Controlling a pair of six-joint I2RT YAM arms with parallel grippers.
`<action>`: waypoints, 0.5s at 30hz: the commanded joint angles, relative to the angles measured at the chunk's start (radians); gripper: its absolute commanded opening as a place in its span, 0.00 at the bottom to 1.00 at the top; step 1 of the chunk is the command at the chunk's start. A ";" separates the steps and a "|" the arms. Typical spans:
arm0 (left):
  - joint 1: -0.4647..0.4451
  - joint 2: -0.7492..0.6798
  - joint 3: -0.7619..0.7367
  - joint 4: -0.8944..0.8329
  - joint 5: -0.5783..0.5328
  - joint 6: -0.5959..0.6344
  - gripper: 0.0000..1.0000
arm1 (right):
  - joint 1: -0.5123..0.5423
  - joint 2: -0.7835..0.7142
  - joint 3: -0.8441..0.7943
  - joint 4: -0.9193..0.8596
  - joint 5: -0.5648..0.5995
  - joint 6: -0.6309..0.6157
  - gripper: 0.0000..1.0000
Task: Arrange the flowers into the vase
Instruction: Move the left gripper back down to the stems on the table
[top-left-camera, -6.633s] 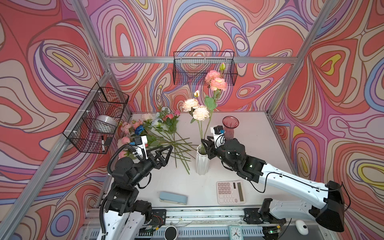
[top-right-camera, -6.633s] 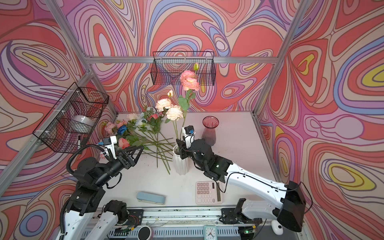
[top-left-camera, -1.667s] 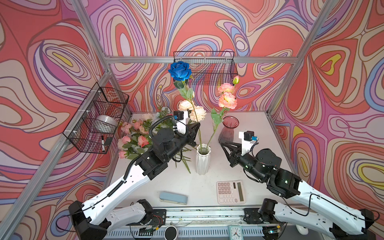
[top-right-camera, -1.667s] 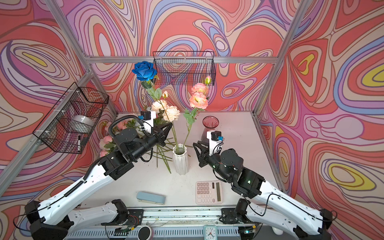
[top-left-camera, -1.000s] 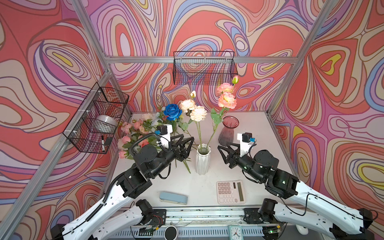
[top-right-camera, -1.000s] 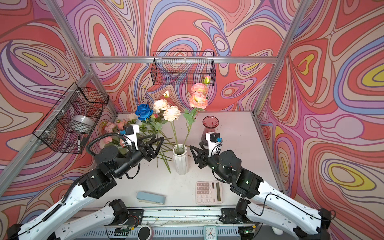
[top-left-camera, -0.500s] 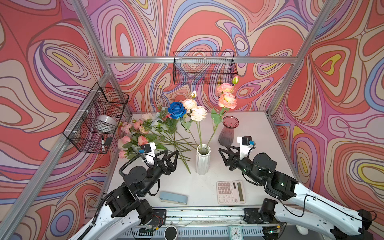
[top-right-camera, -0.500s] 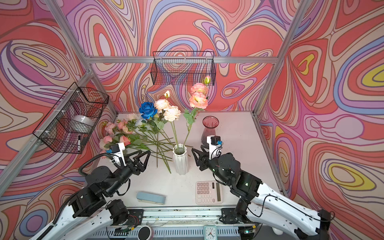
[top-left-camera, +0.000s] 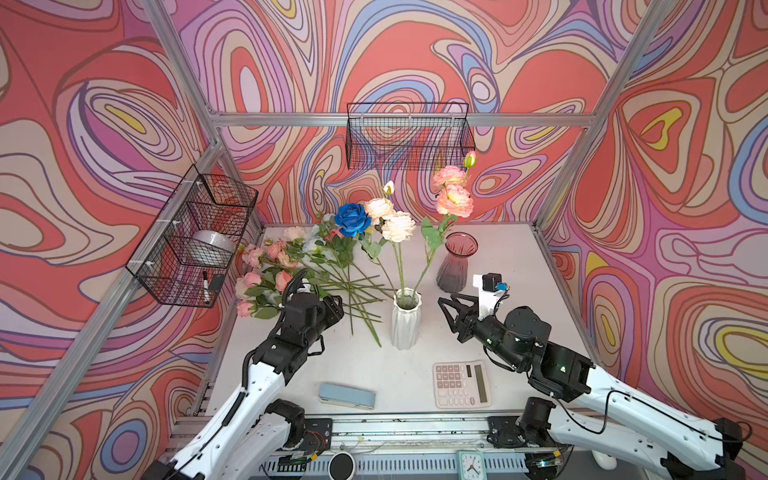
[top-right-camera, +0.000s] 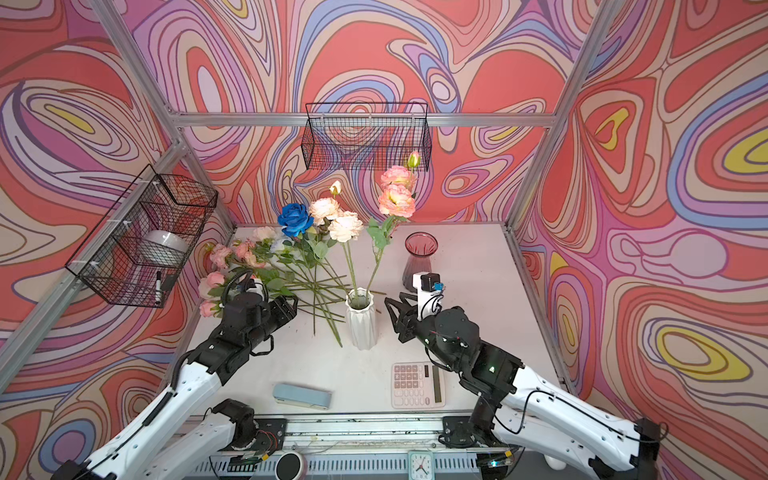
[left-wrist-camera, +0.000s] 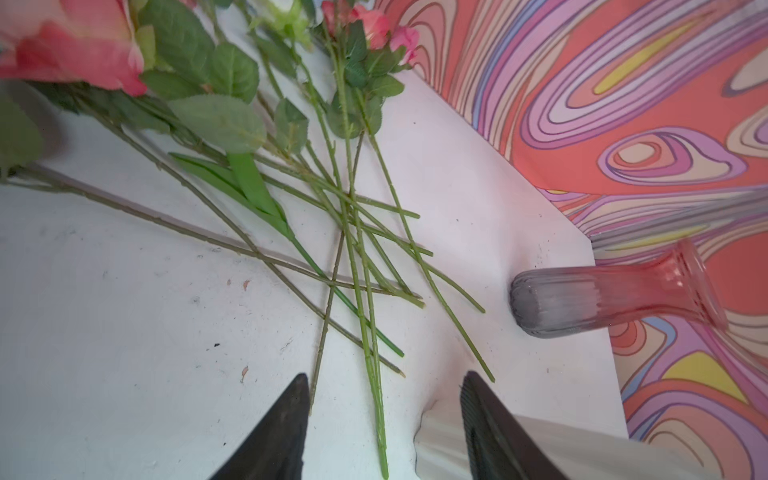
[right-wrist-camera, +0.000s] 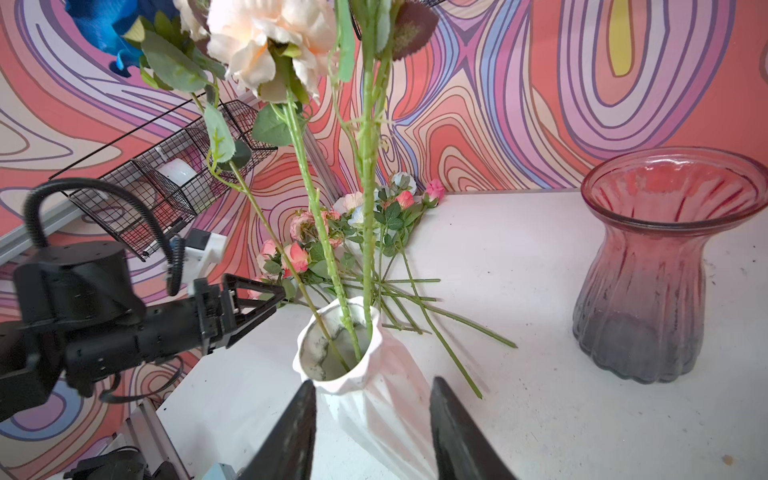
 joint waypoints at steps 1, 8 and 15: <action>0.059 0.119 0.011 0.170 0.150 -0.124 0.53 | 0.003 -0.012 -0.008 0.007 -0.007 -0.002 0.45; 0.140 0.437 0.090 0.364 0.214 -0.271 0.42 | 0.003 -0.026 -0.008 -0.001 -0.002 -0.009 0.43; 0.155 0.661 0.230 0.368 0.186 -0.310 0.38 | 0.004 -0.049 -0.004 -0.025 0.018 -0.028 0.42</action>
